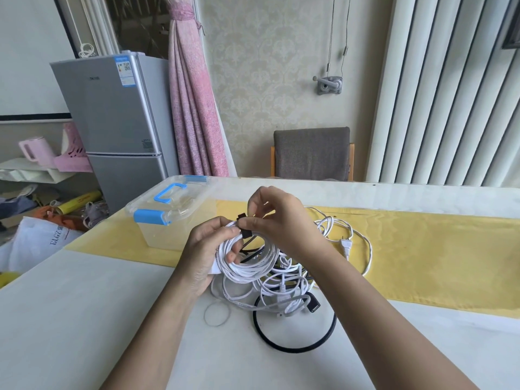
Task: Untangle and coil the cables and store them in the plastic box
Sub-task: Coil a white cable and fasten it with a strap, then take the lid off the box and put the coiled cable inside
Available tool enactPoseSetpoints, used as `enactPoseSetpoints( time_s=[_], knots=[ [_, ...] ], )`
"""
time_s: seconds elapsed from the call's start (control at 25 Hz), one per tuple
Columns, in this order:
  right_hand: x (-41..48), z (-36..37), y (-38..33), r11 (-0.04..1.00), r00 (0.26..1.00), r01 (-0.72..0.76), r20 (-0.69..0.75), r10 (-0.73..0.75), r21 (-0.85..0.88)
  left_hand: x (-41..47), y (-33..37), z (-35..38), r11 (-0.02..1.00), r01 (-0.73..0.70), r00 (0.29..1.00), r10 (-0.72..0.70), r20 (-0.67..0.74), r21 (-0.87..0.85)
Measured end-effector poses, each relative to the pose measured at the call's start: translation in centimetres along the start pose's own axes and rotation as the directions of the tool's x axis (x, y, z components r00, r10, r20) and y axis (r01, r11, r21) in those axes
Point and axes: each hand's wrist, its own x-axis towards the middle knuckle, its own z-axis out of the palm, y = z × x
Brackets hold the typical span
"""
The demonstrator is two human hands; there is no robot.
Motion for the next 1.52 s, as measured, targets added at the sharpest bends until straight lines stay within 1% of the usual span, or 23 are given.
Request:
enactPoseSetpoints(
  time_s=[0.12,0.16,0.24,0.32,0.4,0.44,0.52,0.6,0.64,0.68,0.72,0.76,0.84,0.96,1.04,1.12,1.16,1.24,1.28,1.36,1.4,1.44,1.52],
  knots=[
    [0.1,0.5,0.3,0.992,0.992,0.128,0.005,-0.128,0.005,0.2,-0.2,0.3,0.998,-0.004,0.997,-0.002,-0.084,-0.06],
    [0.1,0.9,0.4,0.982,0.982,0.188,-0.013,-0.189,-0.032,0.3,-0.2,0.3,0.996,-0.002,0.995,-0.008,-0.103,-0.091],
    [0.1,1.9,0.8,0.912,0.933,0.338,-0.046,-0.358,-0.234,0.5,-0.2,0.3,0.99,-0.005,0.989,-0.016,-0.147,-0.142],
    [-0.1,2.9,1.1,0.782,0.88,0.414,-0.017,-0.475,-0.467,0.7,-0.4,0.0,0.992,-0.061,0.968,0.033,-0.248,-0.107],
    [-0.2,3.6,1.2,0.681,0.856,0.414,0.006,-0.516,-0.604,0.9,-0.9,-0.5,0.985,-0.168,0.922,0.175,-0.344,0.048],
    [-0.3,3.9,1.0,0.647,0.852,0.398,0.001,-0.523,-0.65,0.9,-1.1,-0.6,0.961,-0.217,0.9,0.265,-0.346,0.172],
    [-0.5,4.3,0.7,0.643,0.859,0.342,-0.05,-0.51,-0.685,0.6,-1.3,-0.5,0.873,-0.278,0.863,0.411,-0.295,0.401],
    [-1.0,4.5,0.3,0.672,0.892,0.275,-0.078,-0.445,-0.687,0.3,-1.4,-0.7,0.767,-0.325,0.83,0.511,-0.221,0.554],
    [-1.0,4.5,0.1,0.709,0.935,0.241,-0.039,-0.354,-0.663,0.3,-1.3,-0.8,0.71,-0.347,0.815,0.552,-0.178,0.613],
    [-1.1,4.3,-0.3,0.784,0.977,0.2,0.059,-0.205,-0.588,0.1,-1.2,-1.0,0.649,-0.366,0.793,0.592,-0.142,0.667],
    [-1.1,4.0,-0.3,0.873,0.987,0.124,0.151,-0.058,-0.471,0.1,-1.2,-1.2,0.59,-0.392,0.763,0.637,-0.108,0.706],
    [-1.1,3.5,-0.4,0.945,0.971,0.02,0.23,0.059,-0.327,0.2,-1.3,-1.4,0.519,-0.431,0.721,0.69,-0.066,0.738],
    [-1.1,1.9,-0.7,0.98,0.916,-0.181,0.35,0.197,-0.079,0.0,-1.4,-1.0,0.387,-0.486,0.649,0.76,0.028,0.783],
    [-1.3,0.1,0.0,0.97,0.845,-0.238,0.481,0.235,-0.055,0.0,-1.4,-0.3,0.293,-0.511,0.641,0.756,0.131,0.808],
    [-1.7,-0.2,0.4,0.956,0.783,-0.269,0.605,0.145,0.119,0.2,-1.5,-0.2,0.303,-0.51,0.669,0.728,0.149,0.805],
    [-1.9,0.2,0.4,0.853,0.77,-0.402,0.627,0.117,0.334,0.8,-0.6,-0.4,0.316,-0.488,0.704,0.694,0.152,0.814],
    [-1.8,0.4,0.5,0.784,0.787,-0.457,0.601,0.136,0.42,1.1,0.1,-0.6,0.311,-0.445,0.726,0.674,0.135,0.84],
    [-1.5,0.3,0.5,0.693,0.821,-0.491,0.546,0.166,0.527,2.8,1.3,-2.4,0.258,-0.241,0.788,0.614,0.033,0.936],
    [-1.3,0.0,0.8,0.671,0.833,-0.488,0.528,0.167,0.558,3.9,1.8,-3.7,0.186,-0.084,0.84,0.541,-0.031,0.979],
    [-1.0,-1.0,1.0,0.635,0.839,-0.492,0.519,0.162,0.596,5.4,2.4,-6.4,-0.097,0.211,0.943,0.283,-0.176,0.973],
    [-1.0,-1.4,1.1,0.62,0.838,-0.498,0.52,0.165,0.606,5.8,2.3,-7.5,-0.2,0.269,0.952,0.204,-0.229,0.942],
    [-1.0,-1.9,1.2,0.611,0.837,-0.504,0.52,0.17,0.61,6.2,2.0,-8.4,-0.237,0.281,0.952,0.193,-0.239,0.93],
    [-1.2,-2.8,1.2,0.629,0.837,-0.507,0.51,0.198,0.589,6.6,1.8,-9.3,-0.189,0.246,0.944,0.27,-0.19,0.951]
  ],
)
